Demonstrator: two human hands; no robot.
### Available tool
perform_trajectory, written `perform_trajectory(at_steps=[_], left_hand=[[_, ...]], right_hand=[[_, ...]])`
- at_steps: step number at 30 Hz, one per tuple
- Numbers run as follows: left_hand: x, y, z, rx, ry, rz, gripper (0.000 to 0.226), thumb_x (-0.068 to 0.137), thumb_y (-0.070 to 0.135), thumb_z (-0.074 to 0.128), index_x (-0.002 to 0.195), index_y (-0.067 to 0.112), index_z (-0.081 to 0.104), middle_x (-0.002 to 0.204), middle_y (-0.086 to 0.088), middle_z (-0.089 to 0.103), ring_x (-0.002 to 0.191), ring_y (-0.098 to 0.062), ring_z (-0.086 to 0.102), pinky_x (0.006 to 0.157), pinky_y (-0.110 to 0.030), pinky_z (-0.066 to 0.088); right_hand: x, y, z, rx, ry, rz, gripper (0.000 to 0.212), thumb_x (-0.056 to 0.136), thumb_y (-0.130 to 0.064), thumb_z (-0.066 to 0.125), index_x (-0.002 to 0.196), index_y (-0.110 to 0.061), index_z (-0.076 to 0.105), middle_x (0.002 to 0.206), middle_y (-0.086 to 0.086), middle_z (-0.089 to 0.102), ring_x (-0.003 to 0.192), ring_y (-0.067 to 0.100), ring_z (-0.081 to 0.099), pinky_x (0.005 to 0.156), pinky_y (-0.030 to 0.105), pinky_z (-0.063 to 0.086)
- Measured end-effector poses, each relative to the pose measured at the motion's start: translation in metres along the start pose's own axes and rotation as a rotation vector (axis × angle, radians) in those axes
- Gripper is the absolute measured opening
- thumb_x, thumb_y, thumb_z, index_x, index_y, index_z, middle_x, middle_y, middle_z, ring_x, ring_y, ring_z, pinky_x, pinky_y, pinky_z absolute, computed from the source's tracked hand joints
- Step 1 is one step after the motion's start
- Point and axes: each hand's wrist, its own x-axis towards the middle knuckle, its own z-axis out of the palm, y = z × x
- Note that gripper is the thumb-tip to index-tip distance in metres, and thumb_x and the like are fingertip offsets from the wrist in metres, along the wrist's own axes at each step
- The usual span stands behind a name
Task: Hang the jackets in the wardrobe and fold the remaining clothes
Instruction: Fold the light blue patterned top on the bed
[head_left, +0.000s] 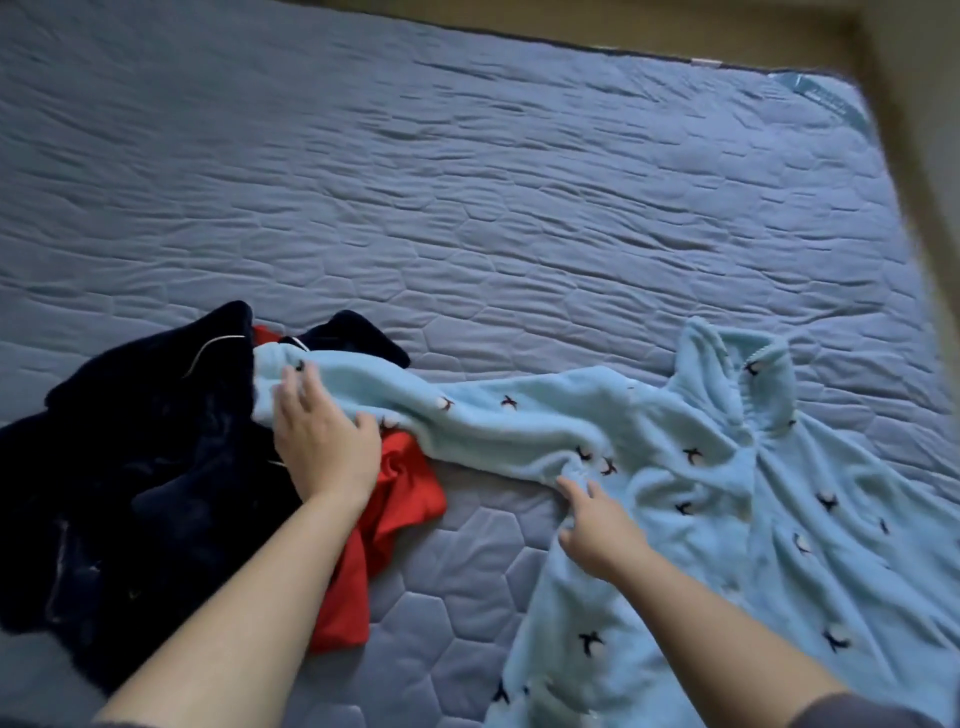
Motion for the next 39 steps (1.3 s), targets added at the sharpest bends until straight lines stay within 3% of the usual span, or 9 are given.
perform_trajectory(at_steps=[8,15,20,24,27,29,31,34,39], left_hand=[[-0.157,0.128,0.078,0.156,-0.418,0.323,0.060,0.082,0.016,0.055,0.139,0.013,0.037,0.152,-0.009,0.027,0.142,-0.024,0.019,0.112,-0.040,0.023],[-0.308,0.267,0.194,0.234,-0.627,0.741,0.037,0.082,0.021,0.055,0.118,0.016,0.053,0.123,-0.001,0.050,0.121,-0.021,0.044,0.092,-0.035,0.038],[-0.384,0.360,0.314,0.331,-0.673,0.959,0.041,0.089,0.019,0.046,0.130,0.023,0.049,0.134,0.002,0.047,0.127,-0.019,0.042,0.096,-0.033,0.034],[-0.400,0.417,0.397,0.503,-0.642,1.024,0.051,0.097,0.021,0.038,0.147,0.024,0.026,0.154,0.000,0.025,0.143,-0.016,0.020,0.112,-0.044,0.021],[-0.392,0.436,0.432,0.622,-0.607,1.075,0.033,0.097,0.033,0.042,0.128,0.023,0.045,0.131,-0.005,0.048,0.128,-0.022,0.041,0.109,-0.047,0.024],[-0.382,0.447,0.440,0.507,-0.584,1.114,0.019,0.096,0.033,0.045,0.100,0.018,0.056,0.110,-0.006,0.062,0.108,-0.027,0.056,0.092,-0.040,0.037],[-0.369,0.464,0.444,0.324,-0.561,1.060,0.020,0.096,0.031,0.048,0.087,0.015,0.056,0.098,-0.011,0.066,0.092,-0.034,0.060,0.073,-0.039,0.041],[-0.352,0.488,0.459,0.359,-0.561,0.970,0.020,0.096,0.032,0.044,0.088,0.016,0.054,0.100,-0.018,0.065,0.092,-0.038,0.059,0.072,-0.039,0.043],[-0.368,0.481,0.486,0.606,-0.573,1.022,0.018,0.100,0.031,0.033,0.086,0.021,0.038,0.111,-0.011,0.060,0.103,-0.033,0.058,0.076,-0.040,0.033]], right_hand=[[-0.046,0.144,-0.022,0.093,0.022,0.095,0.064,0.091,-0.025,0.048,0.149,-0.025,0.021,0.150,0.007,0.029,0.131,0.028,0.039,0.098,0.041,0.044],[-0.082,0.376,-0.027,0.319,0.254,0.338,0.049,0.090,-0.021,0.048,0.138,-0.021,0.039,0.139,0.006,0.043,0.126,0.027,0.044,0.098,0.037,0.041],[-0.076,0.561,-0.033,0.474,0.411,0.466,0.040,0.088,-0.009,0.046,0.128,-0.014,0.049,0.133,0.012,0.049,0.118,0.032,0.050,0.094,0.037,0.042],[-0.039,0.655,-0.036,0.629,0.332,0.300,0.064,0.087,0.003,0.042,0.147,-0.018,0.033,0.146,0.007,0.044,0.126,0.029,0.048,0.097,0.028,0.039],[-0.002,0.676,-0.037,0.759,0.212,0.097,0.058,0.090,0.002,0.048,0.145,-0.012,0.036,0.143,0.008,0.047,0.132,0.024,0.044,0.106,0.024,0.031],[0.016,0.683,-0.038,0.650,0.183,0.013,0.030,0.090,-0.004,0.055,0.120,-0.005,0.058,0.121,0.014,0.058,0.117,0.026,0.052,0.101,0.030,0.037],[0.030,0.691,-0.049,0.678,0.237,-0.027,0.008,0.090,-0.006,0.055,0.090,-0.009,0.062,0.095,0.012,0.058,0.094,0.023,0.053,0.082,0.030,0.038],[0.047,0.711,-0.083,0.999,0.432,-0.030,0.029,0.094,-0.009,0.049,0.069,-0.021,0.043,0.067,-0.003,0.044,0.069,0.014,0.041,0.059,0.026,0.031],[0.047,0.749,-0.085,0.544,0.056,-0.108,0.031,0.079,-0.048,0.071,0.075,-0.022,0.055,0.072,-0.007,0.054,0.067,0.007,0.050,0.059,0.025,0.040]])
